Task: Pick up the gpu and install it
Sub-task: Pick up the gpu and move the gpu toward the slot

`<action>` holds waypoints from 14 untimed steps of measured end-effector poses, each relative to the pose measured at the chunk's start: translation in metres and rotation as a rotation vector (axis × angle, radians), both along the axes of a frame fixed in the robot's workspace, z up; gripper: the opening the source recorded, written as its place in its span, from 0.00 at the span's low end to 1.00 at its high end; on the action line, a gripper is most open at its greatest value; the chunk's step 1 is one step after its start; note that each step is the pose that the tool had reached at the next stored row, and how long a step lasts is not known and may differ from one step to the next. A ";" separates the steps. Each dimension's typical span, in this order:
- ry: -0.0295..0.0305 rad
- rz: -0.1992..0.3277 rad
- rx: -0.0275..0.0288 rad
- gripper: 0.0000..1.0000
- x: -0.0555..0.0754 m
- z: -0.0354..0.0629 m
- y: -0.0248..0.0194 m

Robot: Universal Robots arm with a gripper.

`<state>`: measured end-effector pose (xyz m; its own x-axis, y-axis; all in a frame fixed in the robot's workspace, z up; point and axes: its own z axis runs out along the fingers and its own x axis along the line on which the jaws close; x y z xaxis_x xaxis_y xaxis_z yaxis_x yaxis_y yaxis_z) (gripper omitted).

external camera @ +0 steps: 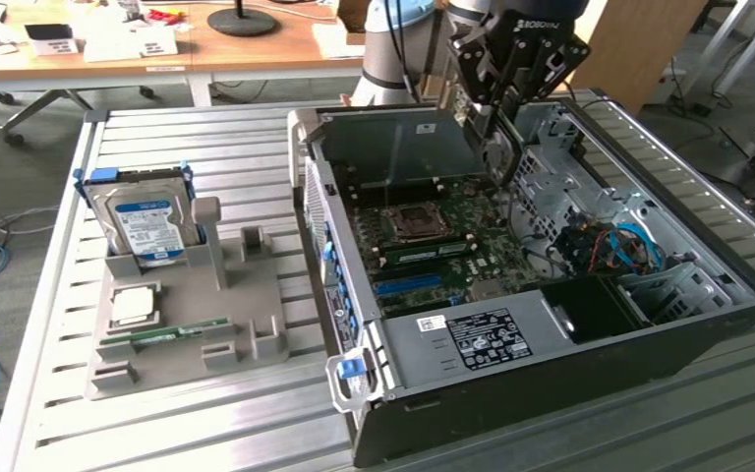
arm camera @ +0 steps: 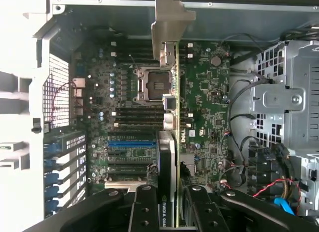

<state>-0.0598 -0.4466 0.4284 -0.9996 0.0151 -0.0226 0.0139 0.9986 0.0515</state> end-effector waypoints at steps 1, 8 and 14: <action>0.0000 0.000 0.0000 0.27 0.001 0.0000 0.0000; 0.0000 0.000 0.0001 0.27 0.011 0.0000 0.0000; 0.0000 0.000 0.0000 0.27 0.021 0.0000 0.0000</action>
<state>-0.0392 -0.4466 0.4284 -0.9996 0.0151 -0.0227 0.0139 0.9986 0.0516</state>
